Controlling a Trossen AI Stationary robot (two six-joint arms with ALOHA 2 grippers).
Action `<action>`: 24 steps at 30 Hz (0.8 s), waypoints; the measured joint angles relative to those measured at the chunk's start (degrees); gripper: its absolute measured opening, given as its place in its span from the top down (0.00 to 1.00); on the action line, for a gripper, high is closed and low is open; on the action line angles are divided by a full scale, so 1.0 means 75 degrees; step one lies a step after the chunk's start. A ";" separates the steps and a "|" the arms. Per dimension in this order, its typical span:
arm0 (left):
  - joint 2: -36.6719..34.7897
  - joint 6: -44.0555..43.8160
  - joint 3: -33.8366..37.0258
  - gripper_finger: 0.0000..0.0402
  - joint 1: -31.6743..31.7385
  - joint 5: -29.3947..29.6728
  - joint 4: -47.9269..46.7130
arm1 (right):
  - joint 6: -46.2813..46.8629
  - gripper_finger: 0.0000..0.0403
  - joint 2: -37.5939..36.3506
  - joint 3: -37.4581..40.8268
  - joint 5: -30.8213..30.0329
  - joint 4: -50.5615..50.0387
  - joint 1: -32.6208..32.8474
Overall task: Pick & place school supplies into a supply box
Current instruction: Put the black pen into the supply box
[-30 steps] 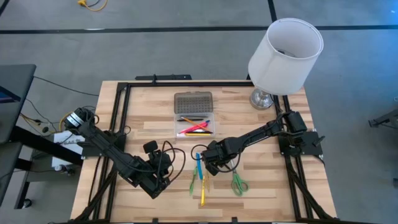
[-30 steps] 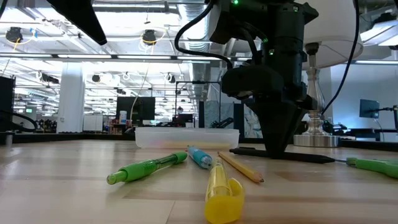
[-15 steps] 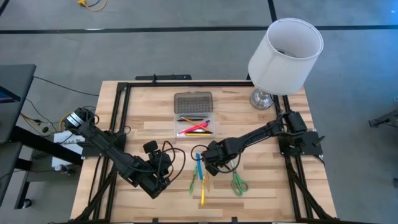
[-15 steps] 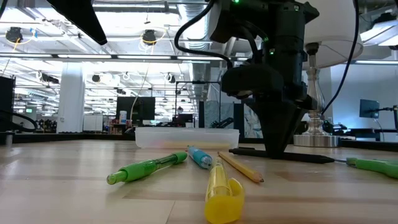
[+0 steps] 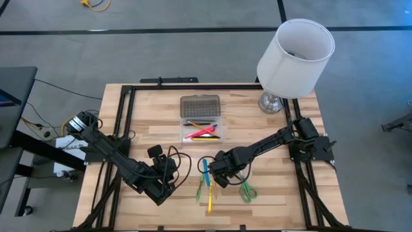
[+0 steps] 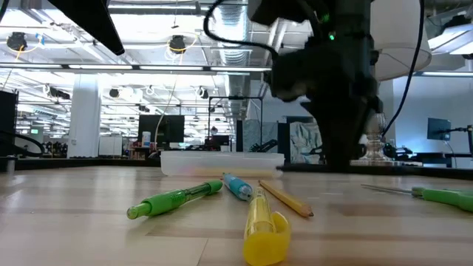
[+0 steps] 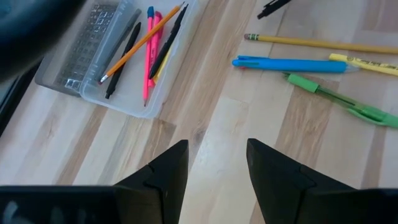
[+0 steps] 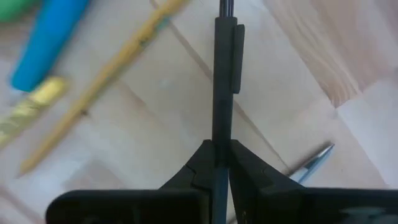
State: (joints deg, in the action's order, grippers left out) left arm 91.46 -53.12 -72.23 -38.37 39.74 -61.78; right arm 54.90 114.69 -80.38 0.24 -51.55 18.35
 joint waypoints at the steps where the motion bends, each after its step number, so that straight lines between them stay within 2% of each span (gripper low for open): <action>1: 0.0000 0.0000 0.0000 0.60 -0.0003 0.0007 -0.0040 | -0.0058 0.96 0.0000 -0.0092 -0.0012 -0.0054 0.0000; 14: 0.0000 -0.0334 0.0000 0.60 -0.0133 0.0017 -0.0457 | -0.1203 0.96 0.0000 -0.1549 -0.0187 -0.0956 -0.0273; 24: 0.0000 -0.1330 0.0000 0.60 -0.0630 0.0189 -0.1124 | -0.3210 0.96 -0.0009 -0.2206 -0.0852 -0.0805 -0.1392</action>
State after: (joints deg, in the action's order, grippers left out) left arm 91.46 -63.09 -72.23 -43.09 41.16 -70.21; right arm 30.82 114.63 -96.92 -6.15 -57.58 7.91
